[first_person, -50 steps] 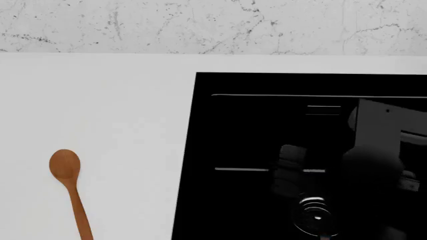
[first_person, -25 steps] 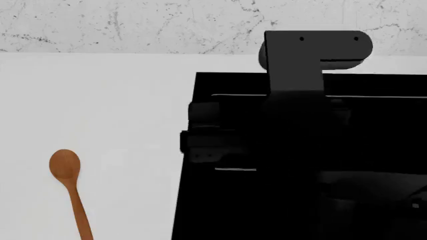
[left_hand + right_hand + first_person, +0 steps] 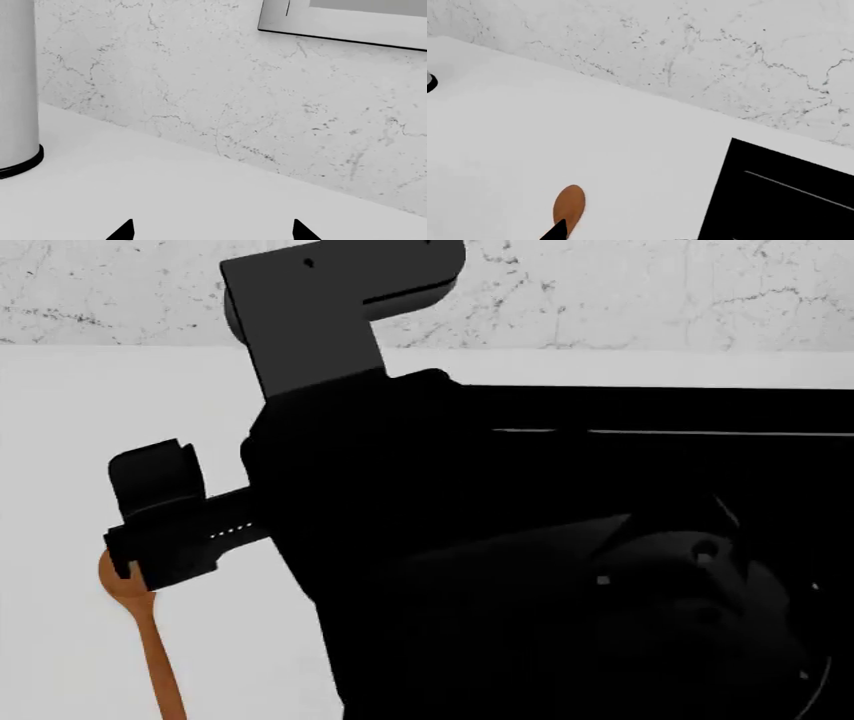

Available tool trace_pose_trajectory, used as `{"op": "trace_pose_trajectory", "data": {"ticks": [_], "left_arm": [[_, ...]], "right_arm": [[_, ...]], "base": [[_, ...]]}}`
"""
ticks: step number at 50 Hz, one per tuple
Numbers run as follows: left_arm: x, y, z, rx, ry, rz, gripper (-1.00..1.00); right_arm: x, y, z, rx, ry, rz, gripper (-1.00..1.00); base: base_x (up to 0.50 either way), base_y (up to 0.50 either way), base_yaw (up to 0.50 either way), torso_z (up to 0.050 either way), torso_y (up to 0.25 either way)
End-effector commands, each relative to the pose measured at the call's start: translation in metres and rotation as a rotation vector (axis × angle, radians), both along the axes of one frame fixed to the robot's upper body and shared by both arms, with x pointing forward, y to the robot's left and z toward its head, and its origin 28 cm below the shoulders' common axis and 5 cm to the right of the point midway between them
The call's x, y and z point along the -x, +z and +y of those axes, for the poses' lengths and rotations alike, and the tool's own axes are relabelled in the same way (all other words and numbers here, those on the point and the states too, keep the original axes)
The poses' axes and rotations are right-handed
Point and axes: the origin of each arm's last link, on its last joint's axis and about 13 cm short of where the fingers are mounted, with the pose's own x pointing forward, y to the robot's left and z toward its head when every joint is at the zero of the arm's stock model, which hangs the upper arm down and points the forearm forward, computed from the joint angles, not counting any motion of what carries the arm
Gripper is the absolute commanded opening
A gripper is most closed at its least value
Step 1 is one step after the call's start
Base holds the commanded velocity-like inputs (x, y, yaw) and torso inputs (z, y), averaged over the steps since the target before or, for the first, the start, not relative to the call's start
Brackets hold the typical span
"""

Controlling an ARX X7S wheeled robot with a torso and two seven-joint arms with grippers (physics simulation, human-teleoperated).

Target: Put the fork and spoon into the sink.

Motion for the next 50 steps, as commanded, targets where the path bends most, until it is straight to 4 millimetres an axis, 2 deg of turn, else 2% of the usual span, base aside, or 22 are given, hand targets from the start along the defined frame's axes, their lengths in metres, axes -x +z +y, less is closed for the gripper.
{"op": "trace_pose_trajectory", "data": {"ticks": [1, 15, 26, 37, 50], "left_arm": [[0.003, -0.002, 0.003, 0.001, 0.016, 0.004, 1.0], [0.001, -0.008, 0.004, 0.011, 0.019, 0.023, 1.0], [0.003, -0.012, 0.007, 0.001, 0.026, 0.033, 1.0], [0.001, -0.021, 0.012, 0.011, 0.03, 0.044, 1.0], [0.003, -0.027, 0.014, 0.023, 0.031, 0.048, 1.0]], "right_arm": [[-0.013, -0.015, 0.031, 0.029, 0.115, 0.063, 1.0], [-0.021, -0.037, 0.056, 0.029, 0.178, 0.168, 1.0], [-0.038, -0.042, 0.071, -0.01, 0.17, 0.252, 1.0], [-0.057, -0.051, 0.078, -0.027, 0.131, 0.318, 1.0], [-0.057, -0.065, 0.086, -0.002, 0.137, 0.327, 1.0]], "base": [[0.0, 0.0, 0.0, 0.0, 0.0], [0.0, 0.0, 0.0, 0.0, 0.0], [0.0, 0.0, 0.0, 0.0, 0.0], [0.0, 0.0, 0.0, 0.0, 0.0], [0.0, 0.0, 0.0, 0.0, 0.0]]}}
